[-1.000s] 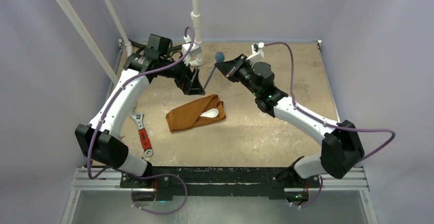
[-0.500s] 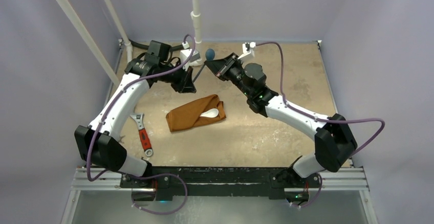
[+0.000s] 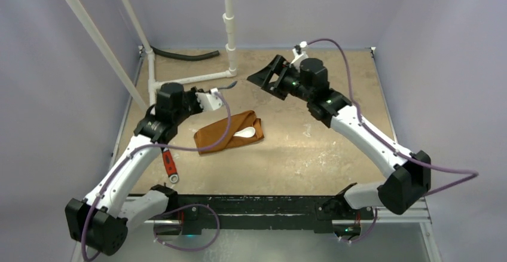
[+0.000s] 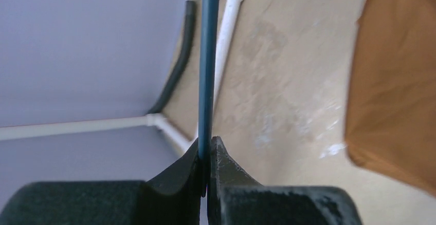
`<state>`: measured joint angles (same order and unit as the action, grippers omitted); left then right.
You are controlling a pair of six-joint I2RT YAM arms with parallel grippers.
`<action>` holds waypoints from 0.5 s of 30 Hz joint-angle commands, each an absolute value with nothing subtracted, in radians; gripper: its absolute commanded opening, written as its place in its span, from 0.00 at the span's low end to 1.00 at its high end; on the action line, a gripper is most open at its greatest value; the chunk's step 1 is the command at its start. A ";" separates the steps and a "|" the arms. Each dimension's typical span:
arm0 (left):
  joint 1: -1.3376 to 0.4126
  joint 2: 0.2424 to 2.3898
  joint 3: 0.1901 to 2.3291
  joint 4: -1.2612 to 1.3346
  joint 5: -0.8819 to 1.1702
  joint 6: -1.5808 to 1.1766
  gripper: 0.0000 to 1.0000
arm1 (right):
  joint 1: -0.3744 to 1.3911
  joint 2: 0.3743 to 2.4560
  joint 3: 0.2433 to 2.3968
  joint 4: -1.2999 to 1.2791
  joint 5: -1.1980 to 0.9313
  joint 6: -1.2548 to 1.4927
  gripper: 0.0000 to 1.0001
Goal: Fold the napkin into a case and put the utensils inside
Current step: Pass from the left arm to the right
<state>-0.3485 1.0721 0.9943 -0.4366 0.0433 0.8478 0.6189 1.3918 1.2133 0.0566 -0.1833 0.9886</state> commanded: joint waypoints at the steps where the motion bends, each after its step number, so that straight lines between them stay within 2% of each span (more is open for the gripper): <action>1: -0.378 0.934 0.767 -0.006 -0.133 1.317 0.00 | 0.562 1.333 1.308 -0.107 -0.329 0.964 0.90; 3: -0.407 0.882 0.668 0.150 -0.155 1.452 0.00 | 0.567 1.378 1.349 -0.171 -0.350 0.928 0.90; 8: -0.446 0.812 0.469 0.505 -0.163 1.715 0.00 | 0.592 1.417 1.334 -0.165 -0.375 0.942 0.83; 15: -0.474 0.794 0.406 0.586 -0.172 1.836 0.00 | 0.666 1.484 1.323 -0.128 -0.394 0.955 0.74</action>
<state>-0.4580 0.8146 0.4114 0.4179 -0.1471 1.6997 0.6369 1.4765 1.3300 -0.1432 -0.3492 0.9596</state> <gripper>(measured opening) 0.031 0.775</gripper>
